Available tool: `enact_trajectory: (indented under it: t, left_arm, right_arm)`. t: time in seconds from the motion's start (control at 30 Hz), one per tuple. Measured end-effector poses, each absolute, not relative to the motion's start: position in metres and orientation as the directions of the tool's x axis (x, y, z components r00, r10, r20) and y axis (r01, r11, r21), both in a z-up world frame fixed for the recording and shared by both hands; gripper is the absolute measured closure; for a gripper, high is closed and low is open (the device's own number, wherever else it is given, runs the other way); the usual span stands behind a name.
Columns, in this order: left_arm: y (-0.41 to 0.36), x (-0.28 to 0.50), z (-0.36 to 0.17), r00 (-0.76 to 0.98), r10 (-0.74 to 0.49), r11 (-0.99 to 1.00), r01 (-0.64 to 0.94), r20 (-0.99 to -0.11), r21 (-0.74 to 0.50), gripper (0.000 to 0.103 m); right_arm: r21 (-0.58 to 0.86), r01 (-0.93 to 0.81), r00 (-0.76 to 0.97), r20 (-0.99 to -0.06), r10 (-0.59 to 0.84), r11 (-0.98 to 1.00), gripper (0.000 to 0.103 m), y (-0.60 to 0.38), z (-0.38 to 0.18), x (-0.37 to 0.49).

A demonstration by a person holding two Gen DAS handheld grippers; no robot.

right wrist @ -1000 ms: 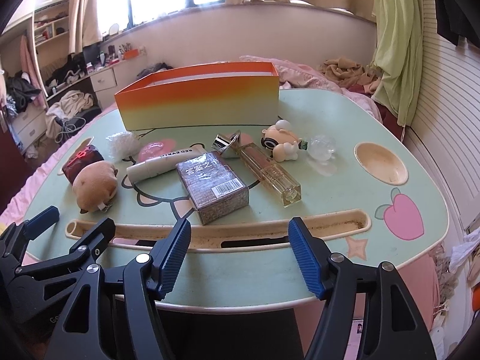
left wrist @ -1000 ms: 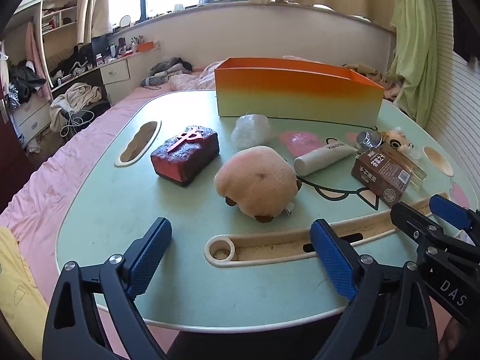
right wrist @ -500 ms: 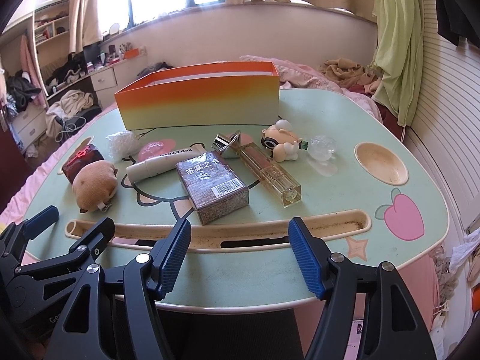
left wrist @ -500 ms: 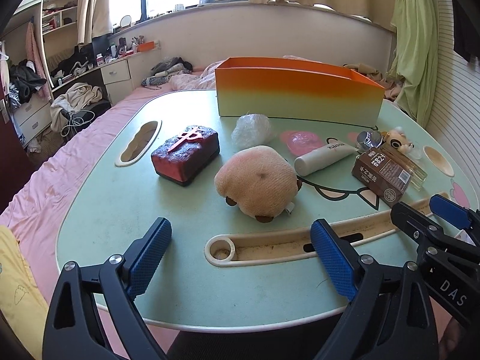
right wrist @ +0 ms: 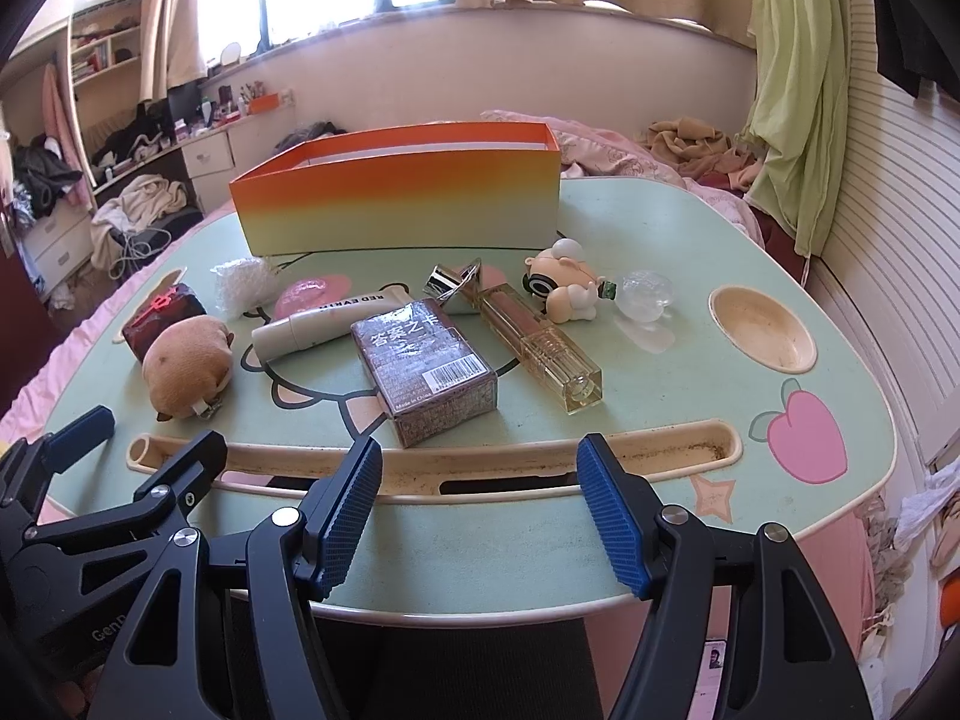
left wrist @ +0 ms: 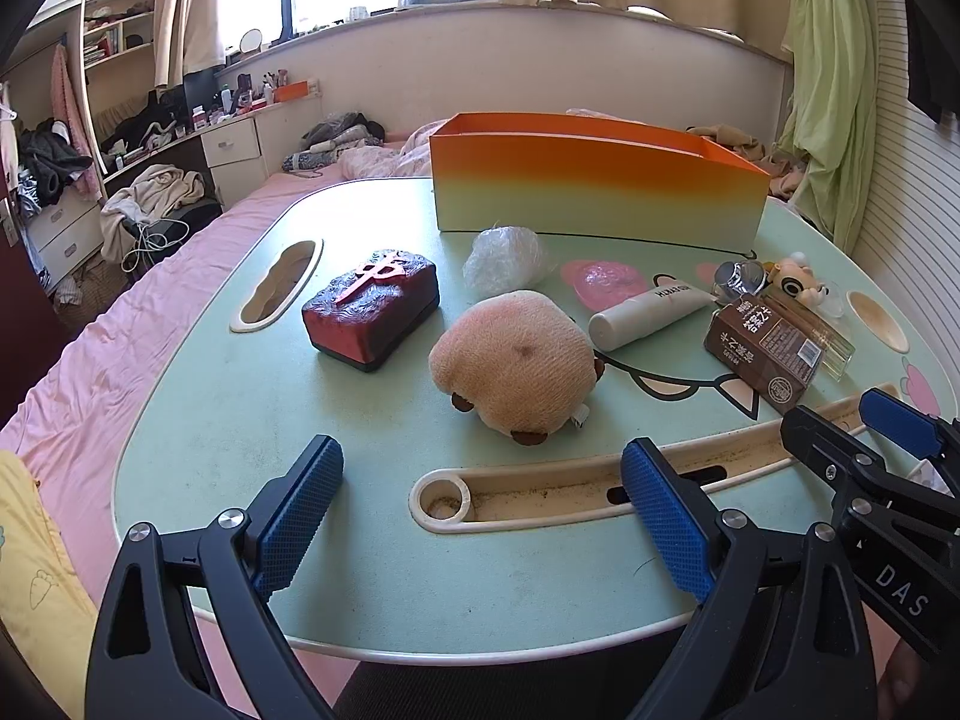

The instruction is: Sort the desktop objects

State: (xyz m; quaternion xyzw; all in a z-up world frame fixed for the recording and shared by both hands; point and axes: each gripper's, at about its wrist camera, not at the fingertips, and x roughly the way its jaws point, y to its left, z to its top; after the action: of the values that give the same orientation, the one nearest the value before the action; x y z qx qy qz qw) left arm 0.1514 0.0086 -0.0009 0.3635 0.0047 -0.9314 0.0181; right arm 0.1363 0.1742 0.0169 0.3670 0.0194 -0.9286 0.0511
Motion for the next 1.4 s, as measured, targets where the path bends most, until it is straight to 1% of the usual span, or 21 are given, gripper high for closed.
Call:
enact_trajectory:
  t: [0.13,0.2,0.23,0.27,1.1,1.4]
  left_arm:
    - [0.005,0.150,-0.001,-0.730,-0.016,-1.000,0.016,-0.683,0.006,0.008]
    - [0.002,0.148,-0.001,-0.726,-0.019,-1.000,0.021,-0.688,0.006,0.005]
    - [0.001,0.148,-0.001,-0.723,-0.026,-1.000,0.029,-0.690,0.006,0.001]
    - [-0.001,0.147,-0.002,-0.721,-0.030,-0.999,0.039,-0.692,0.003,0.000]
    - [-0.003,0.148,-0.002,-0.718,-0.039,-0.999,0.048,-0.695,0.006,0.000]
    - [-0.004,0.148,-0.002,-0.718,-0.044,-0.998,0.055,-0.695,0.006,0.000]
  right_arm:
    - [-0.045,0.108,-0.728,-0.684,-0.048,-0.993,0.035,0.168,0.015,0.137]
    - [-0.038,0.095,-0.732,-0.680,-0.044,-0.995,0.035,0.169,0.014,0.137]
    - [-0.040,0.094,-0.734,-0.678,-0.042,-0.995,0.035,0.168,0.014,0.138]
    - [-0.042,0.092,-0.735,-0.677,-0.040,-0.995,0.035,0.168,0.014,0.138]
    - [-0.041,0.094,-0.741,-0.670,-0.042,-0.995,0.033,0.167,0.010,0.144]
    - [-0.041,0.090,-0.742,-0.669,-0.039,-0.995,0.030,0.170,0.009,0.144]
